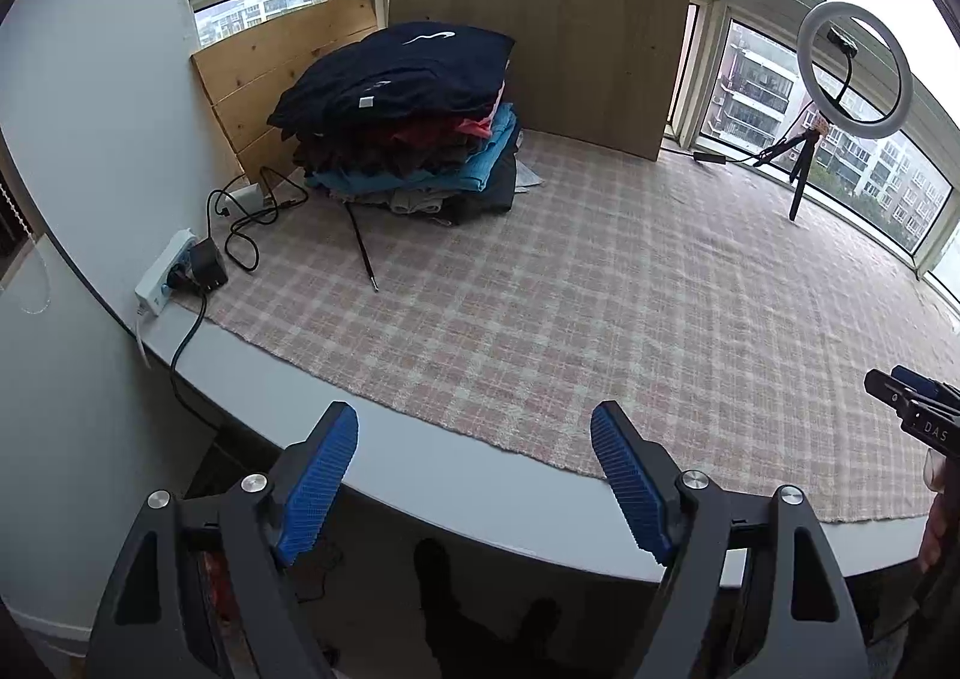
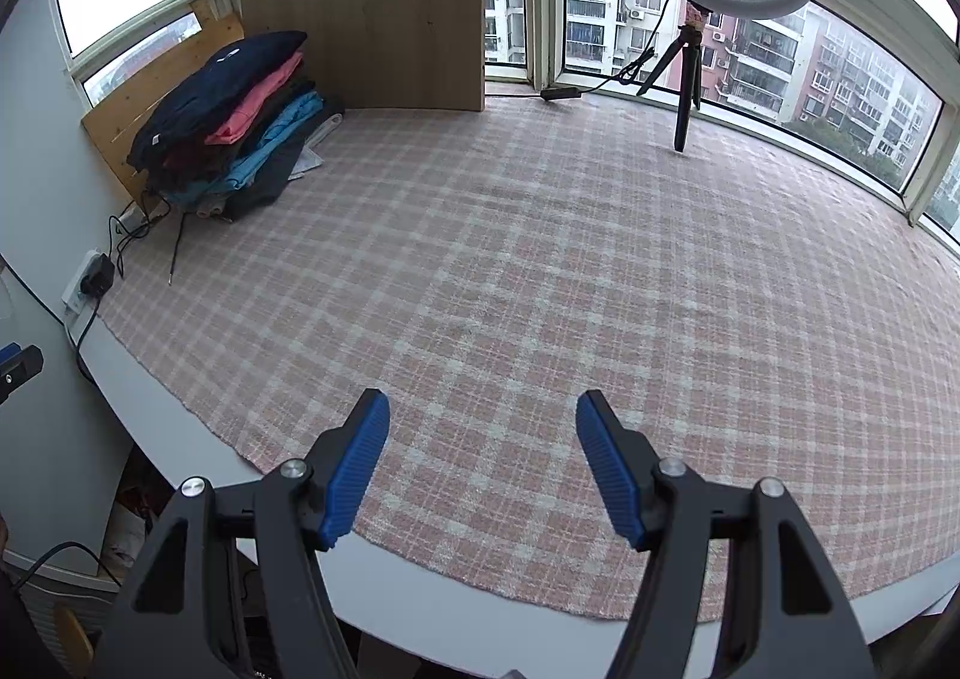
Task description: Fold clothes
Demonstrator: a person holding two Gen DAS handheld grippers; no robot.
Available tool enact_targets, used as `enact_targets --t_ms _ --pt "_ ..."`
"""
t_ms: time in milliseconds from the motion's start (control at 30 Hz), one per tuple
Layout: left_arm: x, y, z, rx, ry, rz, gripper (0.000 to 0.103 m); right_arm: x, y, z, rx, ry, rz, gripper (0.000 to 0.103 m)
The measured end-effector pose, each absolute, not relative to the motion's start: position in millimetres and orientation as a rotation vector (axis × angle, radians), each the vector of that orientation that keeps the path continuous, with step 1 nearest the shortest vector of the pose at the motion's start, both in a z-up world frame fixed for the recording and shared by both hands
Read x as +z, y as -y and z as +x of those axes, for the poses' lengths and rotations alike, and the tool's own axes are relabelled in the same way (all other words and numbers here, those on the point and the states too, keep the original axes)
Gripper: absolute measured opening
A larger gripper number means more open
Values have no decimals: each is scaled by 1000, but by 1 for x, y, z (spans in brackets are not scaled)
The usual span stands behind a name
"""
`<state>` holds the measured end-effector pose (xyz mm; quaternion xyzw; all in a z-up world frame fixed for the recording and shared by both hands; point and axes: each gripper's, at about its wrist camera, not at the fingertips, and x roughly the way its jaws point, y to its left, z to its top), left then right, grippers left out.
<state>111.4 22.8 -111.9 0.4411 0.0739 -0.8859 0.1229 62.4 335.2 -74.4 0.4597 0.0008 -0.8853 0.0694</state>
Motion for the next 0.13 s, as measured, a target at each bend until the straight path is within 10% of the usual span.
enact_targets --t_ms 133 --pt "-109 -27 110 -2596 -188 1270 79 -79 -337 59 -2657 -5 1400 64"
